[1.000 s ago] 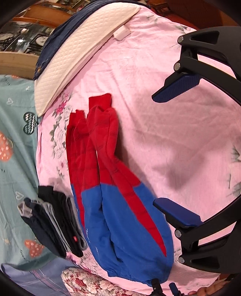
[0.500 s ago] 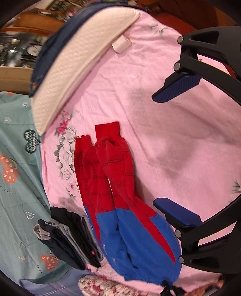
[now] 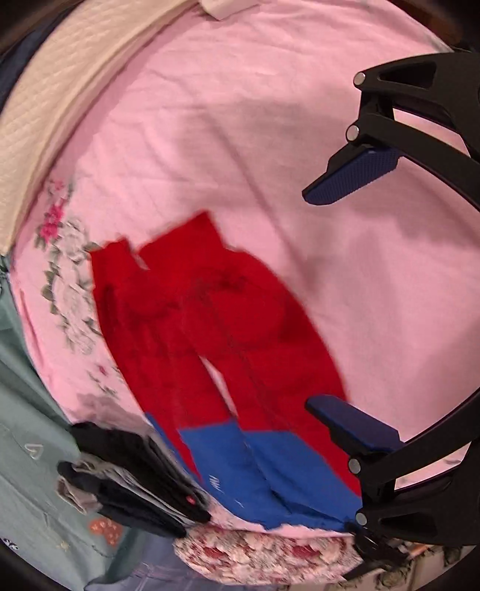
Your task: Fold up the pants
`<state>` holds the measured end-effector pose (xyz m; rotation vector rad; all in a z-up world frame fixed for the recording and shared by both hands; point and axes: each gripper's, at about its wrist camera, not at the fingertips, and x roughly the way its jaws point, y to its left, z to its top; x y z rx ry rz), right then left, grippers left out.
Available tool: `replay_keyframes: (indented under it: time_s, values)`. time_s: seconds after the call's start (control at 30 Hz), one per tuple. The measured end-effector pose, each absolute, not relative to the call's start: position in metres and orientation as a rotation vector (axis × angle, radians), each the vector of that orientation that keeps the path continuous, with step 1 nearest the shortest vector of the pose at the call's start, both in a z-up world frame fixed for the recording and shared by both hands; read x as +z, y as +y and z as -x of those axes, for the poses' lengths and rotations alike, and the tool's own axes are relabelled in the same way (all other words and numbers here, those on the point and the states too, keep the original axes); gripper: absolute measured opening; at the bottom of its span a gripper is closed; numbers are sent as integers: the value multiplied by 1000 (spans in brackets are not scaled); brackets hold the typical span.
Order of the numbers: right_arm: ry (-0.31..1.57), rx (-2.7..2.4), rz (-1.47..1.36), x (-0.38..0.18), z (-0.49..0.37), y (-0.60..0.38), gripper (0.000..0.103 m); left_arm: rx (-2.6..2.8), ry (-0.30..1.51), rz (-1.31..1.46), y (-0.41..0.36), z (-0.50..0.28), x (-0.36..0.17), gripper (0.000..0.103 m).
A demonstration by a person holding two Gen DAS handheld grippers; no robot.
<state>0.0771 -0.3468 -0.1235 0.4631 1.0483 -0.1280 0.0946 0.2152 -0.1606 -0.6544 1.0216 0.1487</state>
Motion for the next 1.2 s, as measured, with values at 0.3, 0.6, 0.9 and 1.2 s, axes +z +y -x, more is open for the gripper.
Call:
replay_keyframes:
  time_s: [0.3,0.6,0.9,1.2]
  values:
    - [1092,-123,-517,-154,-127,-360,17,172,1020,629,213,-93,-162,8]
    - [991,-150,-529,-100,-35,-362,16,142,975,575,207,-45,-131,8]
    - [1088,-229,-494,-147,-28,-365,55,205,945,490,218,-30,-121,69]
    - [916,-262,-384,-73,-90,-386,84,-18,952,382,193,-122,-70,72]
